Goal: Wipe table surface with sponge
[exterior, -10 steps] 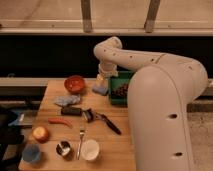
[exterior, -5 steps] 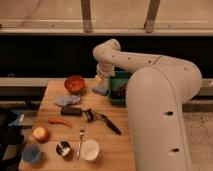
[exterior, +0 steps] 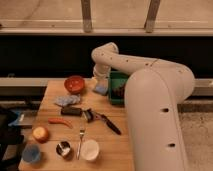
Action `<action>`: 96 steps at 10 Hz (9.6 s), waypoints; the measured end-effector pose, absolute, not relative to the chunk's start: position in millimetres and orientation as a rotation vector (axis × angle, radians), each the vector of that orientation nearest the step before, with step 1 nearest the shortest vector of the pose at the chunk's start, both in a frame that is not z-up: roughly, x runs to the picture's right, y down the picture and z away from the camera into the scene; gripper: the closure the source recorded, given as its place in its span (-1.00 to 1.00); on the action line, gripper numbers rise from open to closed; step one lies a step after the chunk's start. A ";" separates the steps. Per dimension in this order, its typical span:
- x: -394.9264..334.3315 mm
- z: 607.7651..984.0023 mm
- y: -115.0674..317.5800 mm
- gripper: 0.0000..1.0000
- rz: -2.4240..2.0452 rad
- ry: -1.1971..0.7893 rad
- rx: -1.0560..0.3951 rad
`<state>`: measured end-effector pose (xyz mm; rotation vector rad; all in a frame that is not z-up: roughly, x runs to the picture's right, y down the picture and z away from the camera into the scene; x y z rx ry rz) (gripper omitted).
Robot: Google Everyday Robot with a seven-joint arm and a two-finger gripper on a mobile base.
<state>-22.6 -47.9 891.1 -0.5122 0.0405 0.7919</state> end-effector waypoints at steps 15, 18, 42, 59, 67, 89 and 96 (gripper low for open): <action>-37.5 929.0 -33.5 -0.60 0.755 -0.056 -0.575; -34.8 928.8 -31.6 -0.60 0.758 -0.079 -0.574; -16.2 1005.8 2.2 0.91 0.753 -0.056 -0.694; -33.1 954.3 5.8 1.00 0.703 -0.076 -0.681; -89.6 938.5 12.6 1.00 0.592 -0.194 -0.716; -24.5 947.6 38.8 1.00 0.619 0.002 -0.762; -54.1 980.8 5.1 1.00 0.672 -0.063 -0.702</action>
